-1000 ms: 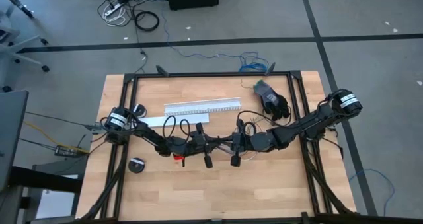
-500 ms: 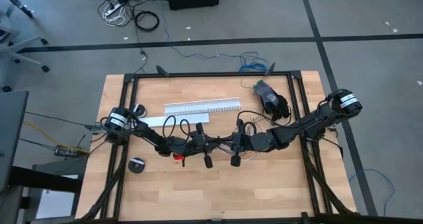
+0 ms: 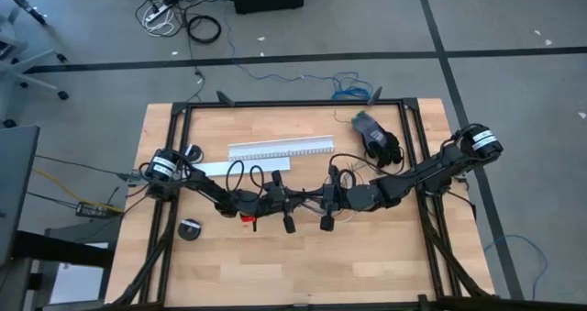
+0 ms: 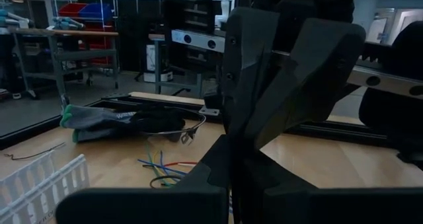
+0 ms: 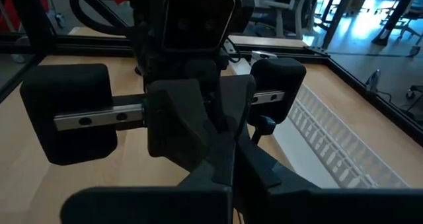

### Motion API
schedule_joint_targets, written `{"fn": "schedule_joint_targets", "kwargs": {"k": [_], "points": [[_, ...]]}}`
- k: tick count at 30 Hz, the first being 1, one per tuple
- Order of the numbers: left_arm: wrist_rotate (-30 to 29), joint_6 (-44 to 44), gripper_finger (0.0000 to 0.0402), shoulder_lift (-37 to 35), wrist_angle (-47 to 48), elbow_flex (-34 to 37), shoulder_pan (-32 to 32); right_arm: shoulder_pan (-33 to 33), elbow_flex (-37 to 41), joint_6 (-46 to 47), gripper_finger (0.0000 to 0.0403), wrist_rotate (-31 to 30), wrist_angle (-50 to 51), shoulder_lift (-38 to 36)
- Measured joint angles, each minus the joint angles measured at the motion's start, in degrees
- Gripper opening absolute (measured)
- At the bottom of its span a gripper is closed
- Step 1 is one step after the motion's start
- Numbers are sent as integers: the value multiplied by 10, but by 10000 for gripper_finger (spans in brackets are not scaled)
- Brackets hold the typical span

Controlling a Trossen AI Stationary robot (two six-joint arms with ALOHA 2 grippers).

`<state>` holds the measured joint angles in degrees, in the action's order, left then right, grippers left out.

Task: Ziptie cables
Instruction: Wrap the colored wires together using a zip tie

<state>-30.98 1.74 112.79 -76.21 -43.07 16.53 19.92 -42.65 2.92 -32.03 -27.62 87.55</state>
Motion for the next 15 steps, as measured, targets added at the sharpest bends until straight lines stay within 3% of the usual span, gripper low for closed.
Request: {"fn": "schedule_joint_targets", "kwargs": {"k": [15], "points": [[0,0,0,0,-1,0,0,0,0,5,0,-1,8,0]]}}
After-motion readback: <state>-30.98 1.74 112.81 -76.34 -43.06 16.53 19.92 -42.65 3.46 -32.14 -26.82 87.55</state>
